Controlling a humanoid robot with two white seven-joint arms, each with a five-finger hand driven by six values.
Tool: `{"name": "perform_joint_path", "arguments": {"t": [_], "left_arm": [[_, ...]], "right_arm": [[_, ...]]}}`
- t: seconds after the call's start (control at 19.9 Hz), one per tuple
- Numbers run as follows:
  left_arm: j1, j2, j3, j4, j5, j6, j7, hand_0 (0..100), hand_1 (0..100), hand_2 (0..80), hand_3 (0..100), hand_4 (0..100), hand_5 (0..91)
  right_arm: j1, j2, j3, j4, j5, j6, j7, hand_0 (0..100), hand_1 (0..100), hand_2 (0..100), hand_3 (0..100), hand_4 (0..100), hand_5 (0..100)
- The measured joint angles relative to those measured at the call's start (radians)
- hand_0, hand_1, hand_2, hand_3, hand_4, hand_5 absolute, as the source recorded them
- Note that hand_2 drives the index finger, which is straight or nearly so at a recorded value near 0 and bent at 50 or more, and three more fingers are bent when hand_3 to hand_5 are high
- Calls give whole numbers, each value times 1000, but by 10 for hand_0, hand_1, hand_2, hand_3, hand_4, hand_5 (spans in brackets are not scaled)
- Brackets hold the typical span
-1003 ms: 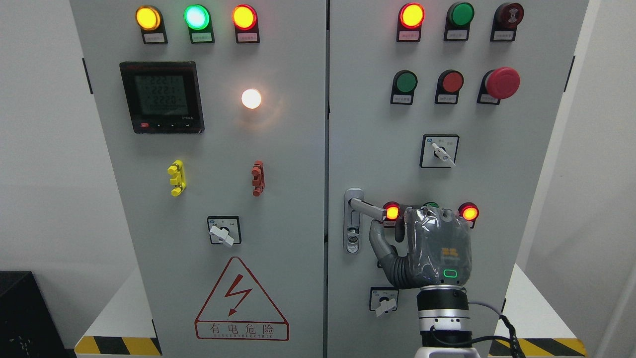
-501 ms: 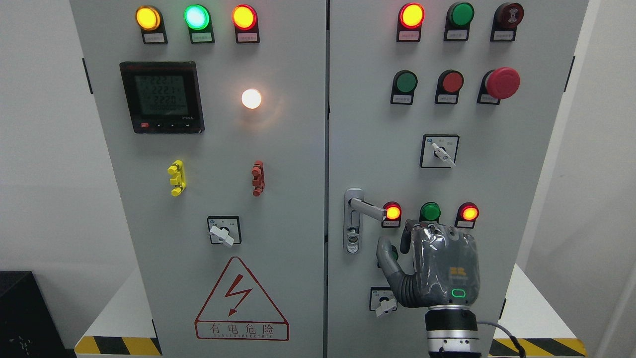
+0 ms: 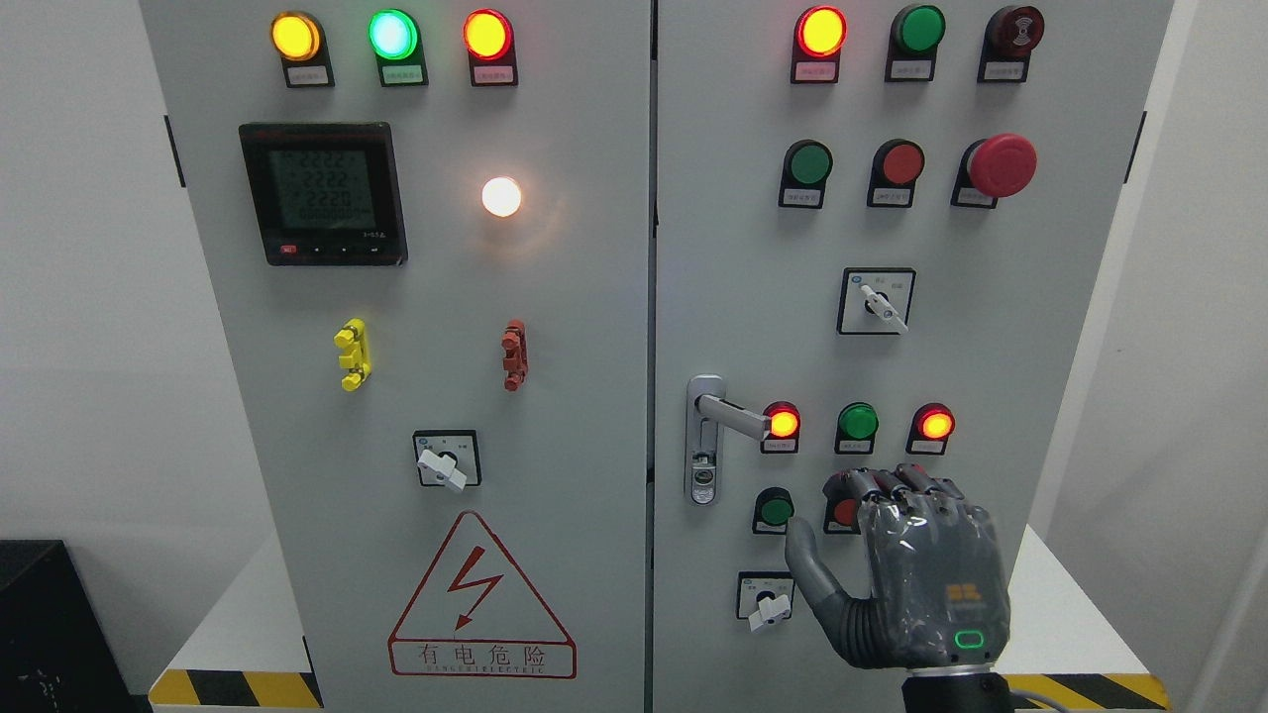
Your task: Release door handle
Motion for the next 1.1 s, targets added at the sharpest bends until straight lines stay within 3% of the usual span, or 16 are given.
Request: {"name": "perform_joint_path", "arguments": {"t": [0.5,1.1], "left_arm": [[0,0,0,0,0,0,0,0,0,22,87,12,0],[0,0,0,0,0,0,0,0,0,22,88,13,0]], "right_arm": [[-21,-5,-106,-46,-50,-41,-25,448,325,0,0,0,0],[-45,-6,-149,-67,-74,-44,-26,443,321,0,0,0,0]]}}
